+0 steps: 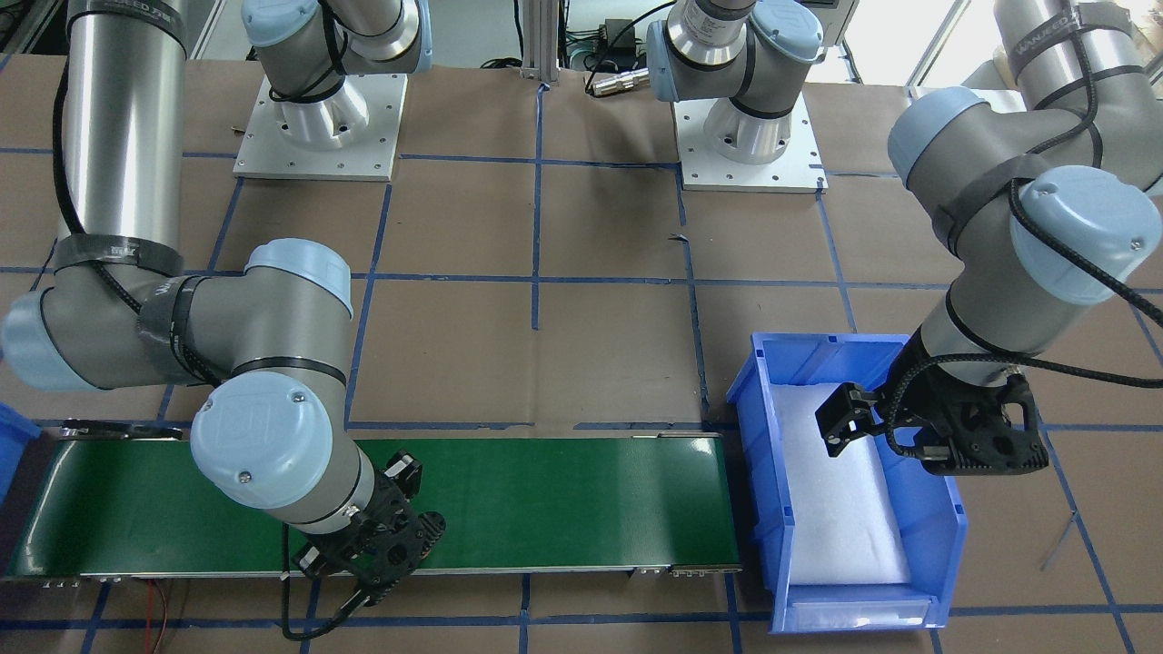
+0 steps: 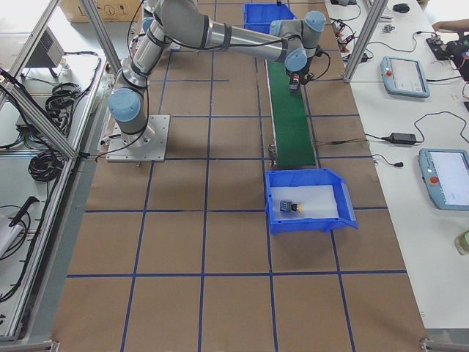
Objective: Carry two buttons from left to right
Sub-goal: 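Lift the red button with the right gripper while the left gripper rises, then carry the red button into the far bin with the right gripper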
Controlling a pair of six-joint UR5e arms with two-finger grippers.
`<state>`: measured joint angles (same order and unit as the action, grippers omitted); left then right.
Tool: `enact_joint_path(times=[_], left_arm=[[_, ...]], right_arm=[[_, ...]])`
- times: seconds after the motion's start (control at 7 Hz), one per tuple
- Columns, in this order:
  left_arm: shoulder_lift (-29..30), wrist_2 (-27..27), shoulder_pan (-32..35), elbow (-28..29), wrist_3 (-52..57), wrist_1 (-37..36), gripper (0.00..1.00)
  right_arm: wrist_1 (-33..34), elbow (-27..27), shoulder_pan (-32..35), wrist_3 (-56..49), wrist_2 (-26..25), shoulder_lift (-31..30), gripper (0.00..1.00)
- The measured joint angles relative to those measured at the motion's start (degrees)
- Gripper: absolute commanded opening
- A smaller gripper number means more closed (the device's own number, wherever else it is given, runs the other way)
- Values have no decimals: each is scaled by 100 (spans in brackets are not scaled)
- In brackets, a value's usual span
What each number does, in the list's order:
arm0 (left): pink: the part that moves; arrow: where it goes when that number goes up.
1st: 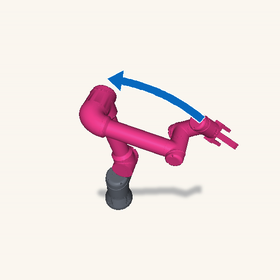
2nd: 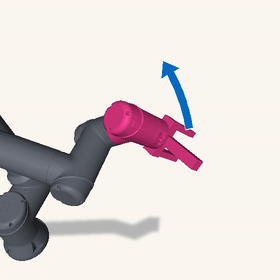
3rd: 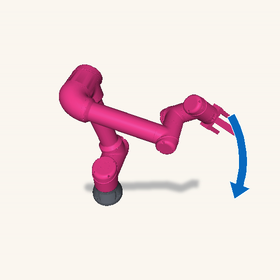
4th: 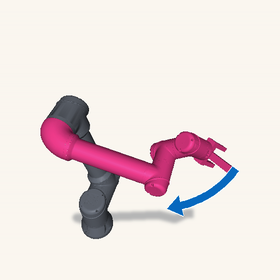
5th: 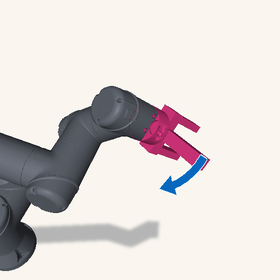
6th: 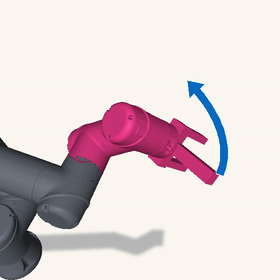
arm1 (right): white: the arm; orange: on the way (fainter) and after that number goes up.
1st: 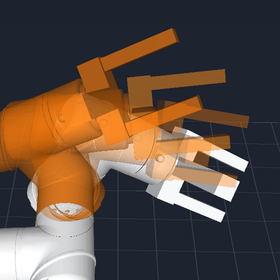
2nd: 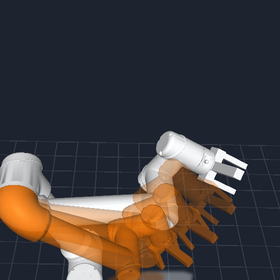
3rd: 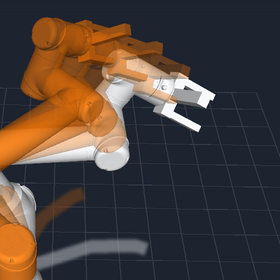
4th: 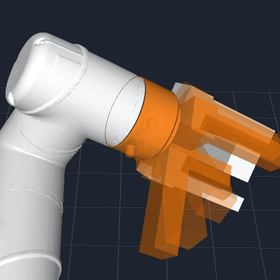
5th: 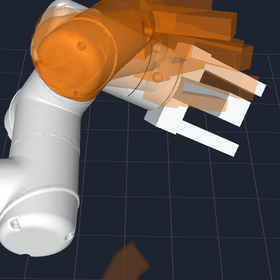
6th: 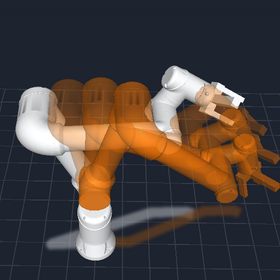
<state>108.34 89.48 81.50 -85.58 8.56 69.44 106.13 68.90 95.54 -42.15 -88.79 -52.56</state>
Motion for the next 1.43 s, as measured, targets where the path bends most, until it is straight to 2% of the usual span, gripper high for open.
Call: enact_joint_path(times=[0.43,1.0,1.43], left_arm=[[-231,48,97,163,-32,810,100],[-272,83,87,196,-55,1136,100],[-307,81,111,206,-70,1161,100]], right_arm=[[-253,-49,-938,257,-312,-525,9],[-392,-39,-2467,264,-569,-915,10],[-379,-71,-3379,236,-644,-921,11]])
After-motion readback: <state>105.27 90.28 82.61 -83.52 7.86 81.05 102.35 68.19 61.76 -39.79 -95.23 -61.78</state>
